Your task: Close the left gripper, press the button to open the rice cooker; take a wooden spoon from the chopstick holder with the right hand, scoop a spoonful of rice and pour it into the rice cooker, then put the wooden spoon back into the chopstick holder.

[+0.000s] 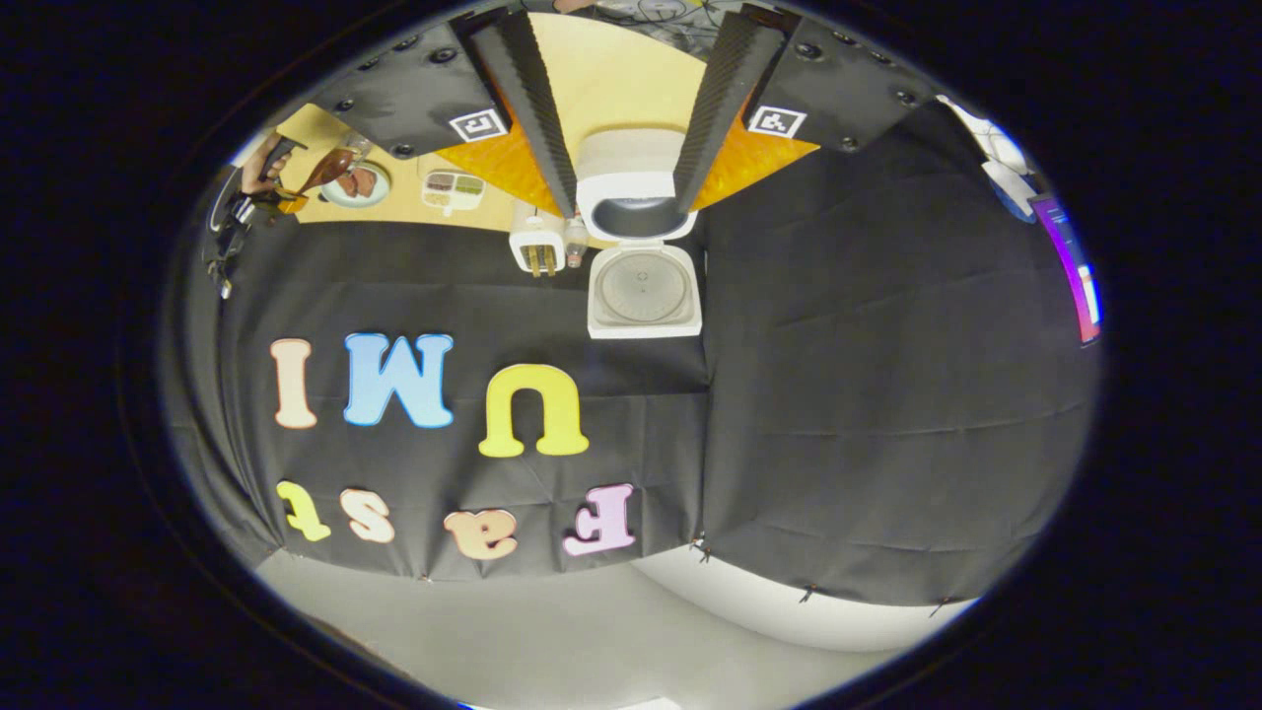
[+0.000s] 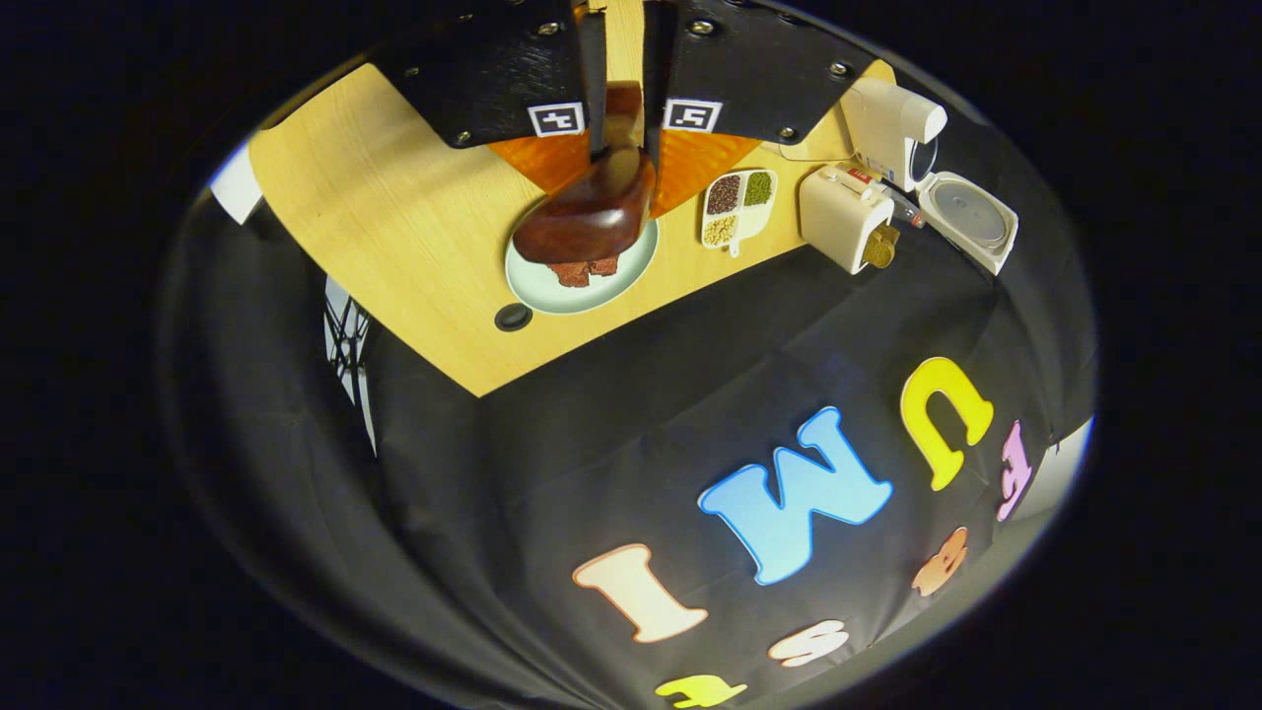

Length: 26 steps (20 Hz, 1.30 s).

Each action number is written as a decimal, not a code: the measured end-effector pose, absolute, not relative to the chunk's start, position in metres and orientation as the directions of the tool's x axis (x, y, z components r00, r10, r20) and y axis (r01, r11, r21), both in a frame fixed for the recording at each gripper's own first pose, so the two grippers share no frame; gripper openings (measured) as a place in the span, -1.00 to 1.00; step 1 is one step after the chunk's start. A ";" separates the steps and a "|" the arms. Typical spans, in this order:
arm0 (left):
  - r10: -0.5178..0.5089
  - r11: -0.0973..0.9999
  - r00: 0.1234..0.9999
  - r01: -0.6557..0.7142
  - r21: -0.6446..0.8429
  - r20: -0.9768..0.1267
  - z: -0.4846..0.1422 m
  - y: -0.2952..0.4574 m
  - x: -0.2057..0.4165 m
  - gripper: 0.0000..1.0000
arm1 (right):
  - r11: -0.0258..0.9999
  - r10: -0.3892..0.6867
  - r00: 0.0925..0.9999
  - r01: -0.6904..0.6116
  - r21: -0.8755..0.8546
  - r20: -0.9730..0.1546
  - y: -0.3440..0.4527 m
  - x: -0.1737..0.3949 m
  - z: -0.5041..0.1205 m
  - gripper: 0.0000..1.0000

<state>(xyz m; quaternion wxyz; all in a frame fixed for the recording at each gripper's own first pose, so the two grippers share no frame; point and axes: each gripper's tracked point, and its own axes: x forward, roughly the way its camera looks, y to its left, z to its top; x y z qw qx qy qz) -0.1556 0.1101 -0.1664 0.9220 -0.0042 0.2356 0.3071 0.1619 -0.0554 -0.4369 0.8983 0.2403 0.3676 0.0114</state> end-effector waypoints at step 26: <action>0.654 0.739 0.679 -0.668 0.088 -0.335 -0.122 0.279 -0.212 0.67 | 0.915 0.395 0.685 -0.231 0.332 -0.612 0.244 0.151 -0.387 -0.70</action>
